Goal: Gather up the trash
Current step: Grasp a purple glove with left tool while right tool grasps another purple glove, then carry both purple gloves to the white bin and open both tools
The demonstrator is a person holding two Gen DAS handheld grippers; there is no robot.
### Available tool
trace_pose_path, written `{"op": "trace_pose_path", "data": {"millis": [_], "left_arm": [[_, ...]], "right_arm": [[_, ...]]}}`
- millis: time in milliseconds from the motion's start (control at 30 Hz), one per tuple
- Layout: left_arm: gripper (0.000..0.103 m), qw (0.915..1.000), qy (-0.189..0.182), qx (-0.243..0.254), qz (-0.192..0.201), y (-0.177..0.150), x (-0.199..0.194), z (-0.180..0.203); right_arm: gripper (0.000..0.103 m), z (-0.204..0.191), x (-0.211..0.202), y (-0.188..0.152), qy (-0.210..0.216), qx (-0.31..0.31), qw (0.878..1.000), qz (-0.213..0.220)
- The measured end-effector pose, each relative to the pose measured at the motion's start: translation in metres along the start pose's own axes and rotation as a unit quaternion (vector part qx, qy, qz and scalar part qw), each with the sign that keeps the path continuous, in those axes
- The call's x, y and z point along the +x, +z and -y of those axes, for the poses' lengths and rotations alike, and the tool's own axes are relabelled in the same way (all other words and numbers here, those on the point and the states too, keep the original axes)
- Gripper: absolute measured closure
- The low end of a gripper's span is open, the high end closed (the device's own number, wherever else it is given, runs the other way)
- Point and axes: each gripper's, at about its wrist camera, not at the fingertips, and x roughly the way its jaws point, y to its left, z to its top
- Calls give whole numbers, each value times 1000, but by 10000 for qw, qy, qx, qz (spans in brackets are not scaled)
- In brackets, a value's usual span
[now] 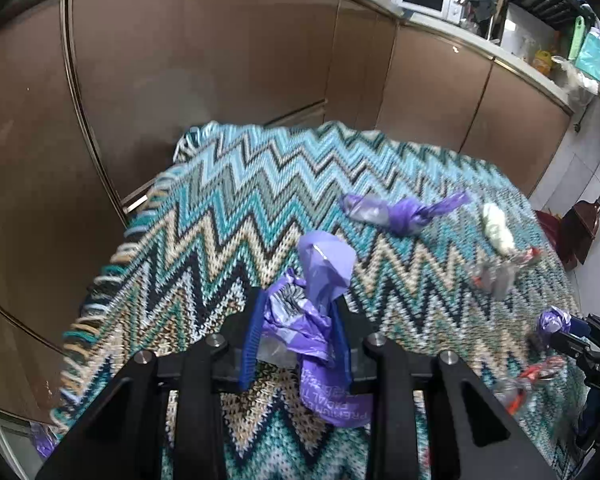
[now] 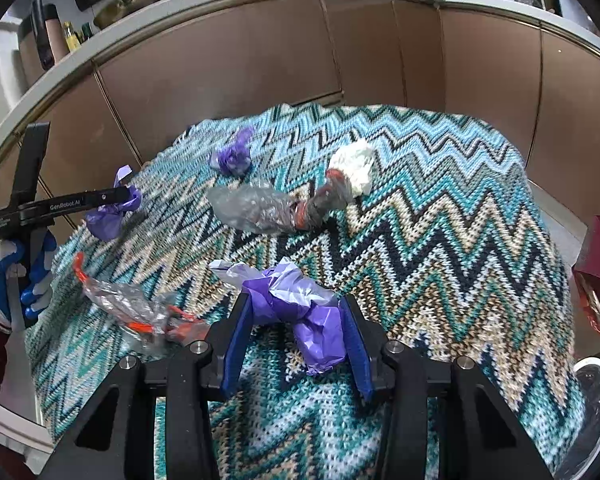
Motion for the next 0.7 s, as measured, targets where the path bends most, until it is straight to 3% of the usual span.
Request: {"op": "trace_pose_path", "data": {"millis": [200,300,400,533,700], "left_arm": [[73,9978,-431,270,425,17,-45,39],[73,9934,-870,534,514,25,-57,77],[73,9837,-1487,879,493,30,-63,132],[73,9598,-2390,1442,298,34,-62,227],[73,9255,-3127,2134,-129,27,-39,357]], "right_arm": [[61,18,-46,2,-96,420,9974,571],[61,38,-73,-7,-351,738,9935,795],[61,66,-103,-20,-849,1057,9862,948],[61,111,-148,-45,-1793,1483,9665,1087],[60,170,-191,-79,-2844,2010,9313,1063]]}}
